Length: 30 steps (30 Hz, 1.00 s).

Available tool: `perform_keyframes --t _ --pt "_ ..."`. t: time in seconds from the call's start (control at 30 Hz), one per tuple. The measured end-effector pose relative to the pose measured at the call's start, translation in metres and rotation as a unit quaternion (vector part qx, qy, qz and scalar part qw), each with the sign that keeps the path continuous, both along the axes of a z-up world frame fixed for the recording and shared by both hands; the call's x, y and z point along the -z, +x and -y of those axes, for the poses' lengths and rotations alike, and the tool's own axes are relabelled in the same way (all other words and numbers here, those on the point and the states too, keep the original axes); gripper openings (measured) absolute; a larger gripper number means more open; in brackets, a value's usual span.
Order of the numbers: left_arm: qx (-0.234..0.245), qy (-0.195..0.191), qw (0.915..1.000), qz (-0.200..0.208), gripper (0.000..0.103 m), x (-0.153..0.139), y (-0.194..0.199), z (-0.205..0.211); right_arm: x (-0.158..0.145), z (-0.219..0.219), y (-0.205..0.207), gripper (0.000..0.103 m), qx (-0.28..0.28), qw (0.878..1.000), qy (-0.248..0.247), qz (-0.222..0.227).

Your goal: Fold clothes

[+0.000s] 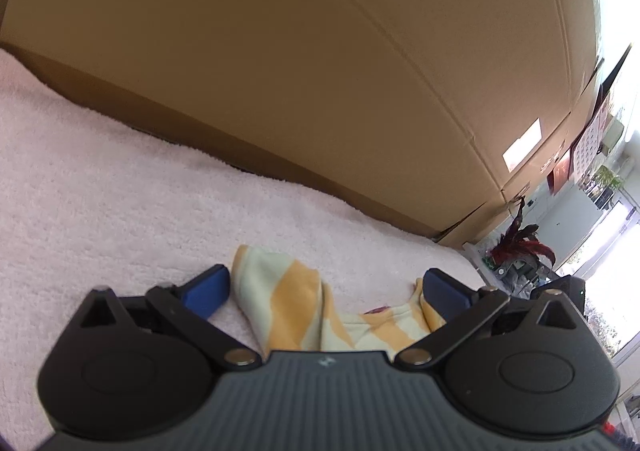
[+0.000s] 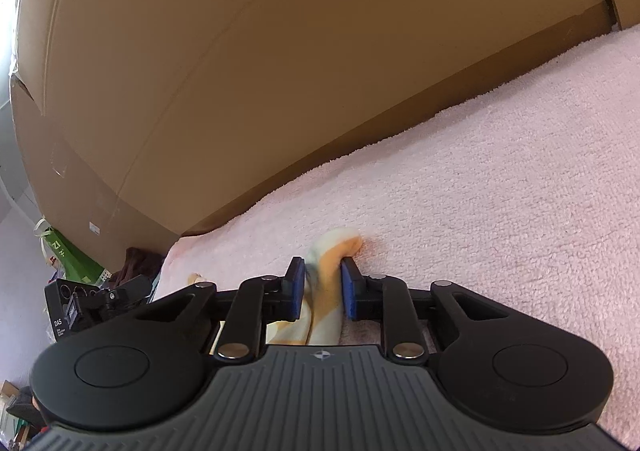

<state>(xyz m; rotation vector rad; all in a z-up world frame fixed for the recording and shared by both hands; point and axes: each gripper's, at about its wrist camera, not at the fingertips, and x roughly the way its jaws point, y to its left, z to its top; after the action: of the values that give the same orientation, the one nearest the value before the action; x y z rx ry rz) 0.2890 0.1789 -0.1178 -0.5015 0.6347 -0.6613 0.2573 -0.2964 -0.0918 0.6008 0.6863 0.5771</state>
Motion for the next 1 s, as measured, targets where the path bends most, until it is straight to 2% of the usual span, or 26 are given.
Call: perform_keyframes --t 0.23,0.33,0.37,0.47,0.7,0.73,0.8,0.9,1.0 --pt "0.012 0.01 0.9999 0.003 0.101 -0.002 -0.004 0.003 0.002 0.001 0.001 0.016 0.001 1.0 -0.003 0.0" --pt "0.009 0.004 1.0 0.0 0.096 -0.001 -0.003 0.0 0.002 0.001 0.002 0.014 0.001 1.0 -0.005 -0.001" --pt "0.008 0.004 1.0 0.0 0.093 -0.001 -0.003 0.0 0.002 0.001 0.003 0.014 0.0 1.0 -0.006 -0.001" --pt "0.009 0.002 0.9999 -0.005 0.074 0.0 -0.002 0.0 0.003 0.001 0.005 0.013 0.0 1.0 -0.002 -0.004" --pt "0.005 -0.007 0.9998 -0.018 0.065 0.003 0.0 -0.006 0.005 0.003 0.004 0.012 0.01 1.0 0.006 -0.005" --pt "0.005 -0.011 0.9997 -0.021 0.066 0.004 0.0 -0.007 0.006 0.004 0.004 0.012 0.01 1.0 0.009 -0.005" --pt "0.01 -0.014 0.9997 -0.02 0.074 0.004 0.0 -0.007 0.007 0.005 0.004 0.013 0.009 1.0 0.017 -0.005" --pt "0.016 -0.011 0.9997 -0.014 0.077 0.004 -0.002 -0.005 0.006 0.003 0.003 0.02 0.003 1.0 0.022 0.0" --pt "0.016 -0.015 0.9997 -0.015 0.075 0.004 -0.001 -0.007 0.004 0.0 0.002 0.027 -0.004 1.0 0.021 0.007"
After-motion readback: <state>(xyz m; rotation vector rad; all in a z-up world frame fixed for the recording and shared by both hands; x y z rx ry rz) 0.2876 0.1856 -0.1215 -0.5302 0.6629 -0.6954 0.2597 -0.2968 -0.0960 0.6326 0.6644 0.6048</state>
